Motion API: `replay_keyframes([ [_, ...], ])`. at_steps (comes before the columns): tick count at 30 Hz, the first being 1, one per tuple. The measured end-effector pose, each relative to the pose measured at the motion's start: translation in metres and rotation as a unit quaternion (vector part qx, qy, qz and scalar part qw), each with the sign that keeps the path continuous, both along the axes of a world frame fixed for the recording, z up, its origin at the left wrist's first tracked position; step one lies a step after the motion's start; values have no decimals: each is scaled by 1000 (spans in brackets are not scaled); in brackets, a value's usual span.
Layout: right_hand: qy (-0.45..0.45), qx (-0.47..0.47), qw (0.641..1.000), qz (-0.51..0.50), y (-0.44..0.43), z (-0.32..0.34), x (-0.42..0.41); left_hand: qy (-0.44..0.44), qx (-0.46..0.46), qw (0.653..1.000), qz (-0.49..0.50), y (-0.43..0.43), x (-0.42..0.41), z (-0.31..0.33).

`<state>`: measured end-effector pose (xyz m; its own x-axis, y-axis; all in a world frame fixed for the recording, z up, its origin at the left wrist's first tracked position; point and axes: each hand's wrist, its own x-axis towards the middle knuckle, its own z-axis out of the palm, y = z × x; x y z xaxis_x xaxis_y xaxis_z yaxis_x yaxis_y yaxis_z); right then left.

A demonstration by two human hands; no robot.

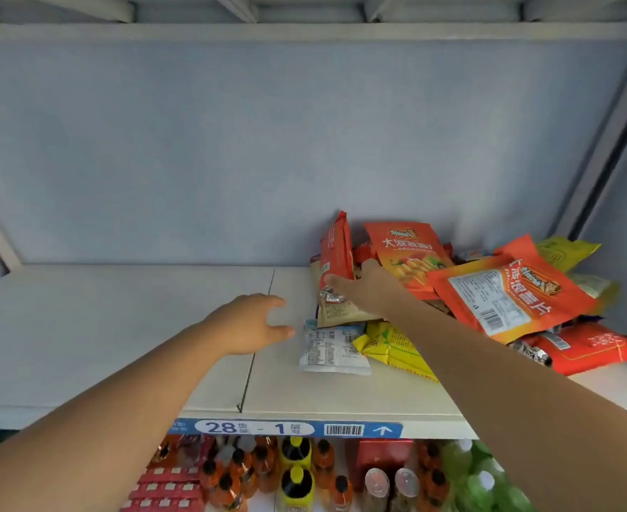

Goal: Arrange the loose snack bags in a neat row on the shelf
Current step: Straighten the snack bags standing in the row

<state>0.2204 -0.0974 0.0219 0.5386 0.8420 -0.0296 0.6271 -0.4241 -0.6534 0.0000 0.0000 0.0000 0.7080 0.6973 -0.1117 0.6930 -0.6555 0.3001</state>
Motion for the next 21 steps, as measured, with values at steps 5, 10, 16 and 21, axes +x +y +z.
replay_keyframes([
  [5, 44, -26, 993, -108, 53, -14, -5, -7, -19, 1000, -15, 45, -7, -6],
  [10, -6, -21, 983, -180, 72, -34, -7, -13, -41, 998, -46, 85, -18, -7],
  [16, 143, 147, 962, -180, 66, -32, -30, -170, -175, 970, -8, 113, -15, 5],
  [21, 295, 224, 927, -59, 50, -38, -64, -328, -353, 875, 55, 119, -3, 20],
])
